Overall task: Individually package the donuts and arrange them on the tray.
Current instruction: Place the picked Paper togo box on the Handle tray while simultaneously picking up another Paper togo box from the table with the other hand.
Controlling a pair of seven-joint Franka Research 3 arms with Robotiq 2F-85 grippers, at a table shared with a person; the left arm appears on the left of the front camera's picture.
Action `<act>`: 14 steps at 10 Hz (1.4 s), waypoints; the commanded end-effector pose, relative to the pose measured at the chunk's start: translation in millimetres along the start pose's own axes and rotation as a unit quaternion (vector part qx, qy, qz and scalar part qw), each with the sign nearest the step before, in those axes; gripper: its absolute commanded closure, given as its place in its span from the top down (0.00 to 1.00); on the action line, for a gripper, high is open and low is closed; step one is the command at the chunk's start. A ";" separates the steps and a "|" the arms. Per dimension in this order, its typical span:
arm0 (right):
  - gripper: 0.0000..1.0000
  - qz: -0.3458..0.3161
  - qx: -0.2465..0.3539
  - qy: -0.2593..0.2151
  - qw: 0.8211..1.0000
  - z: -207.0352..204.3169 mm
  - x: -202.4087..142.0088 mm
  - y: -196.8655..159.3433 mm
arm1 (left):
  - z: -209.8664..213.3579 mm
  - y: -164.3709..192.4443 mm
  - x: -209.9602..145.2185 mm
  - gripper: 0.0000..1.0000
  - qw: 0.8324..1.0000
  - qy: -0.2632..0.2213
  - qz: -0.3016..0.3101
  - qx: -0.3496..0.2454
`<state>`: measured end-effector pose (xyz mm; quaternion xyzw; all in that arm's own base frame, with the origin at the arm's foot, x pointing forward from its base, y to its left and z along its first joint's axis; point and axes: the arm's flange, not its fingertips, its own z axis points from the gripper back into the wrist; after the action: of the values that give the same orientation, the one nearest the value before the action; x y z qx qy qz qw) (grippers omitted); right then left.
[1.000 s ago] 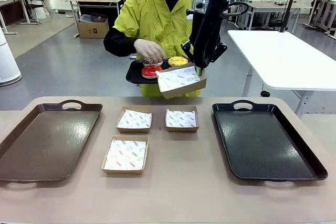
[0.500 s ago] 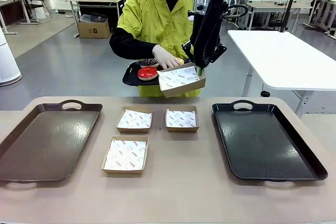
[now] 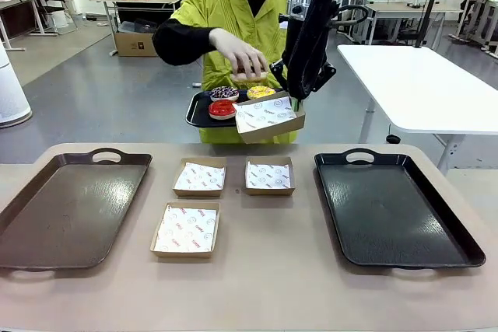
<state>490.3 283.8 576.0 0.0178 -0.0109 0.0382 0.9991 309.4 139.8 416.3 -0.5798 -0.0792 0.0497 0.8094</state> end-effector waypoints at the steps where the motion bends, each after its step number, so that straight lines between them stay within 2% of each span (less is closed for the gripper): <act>1: 0.00 -0.001 -0.001 0.001 1.000 1.6 -1.5 -1.2 | 0.9 -0.8 -0.2 1.00 1.000 -0.003 -0.002 -0.005; 14: 0.00 -0.001 -0.001 0.001 1.000 1.6 -1.5 -1.2 | 0.9 -0.8 -0.2 1.00 1.000 -0.003 -0.002 -0.005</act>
<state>490.2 283.8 575.9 0.0177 -0.0107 0.0382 0.9991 309.4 139.8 416.3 -0.5798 -0.0792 0.0497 0.8094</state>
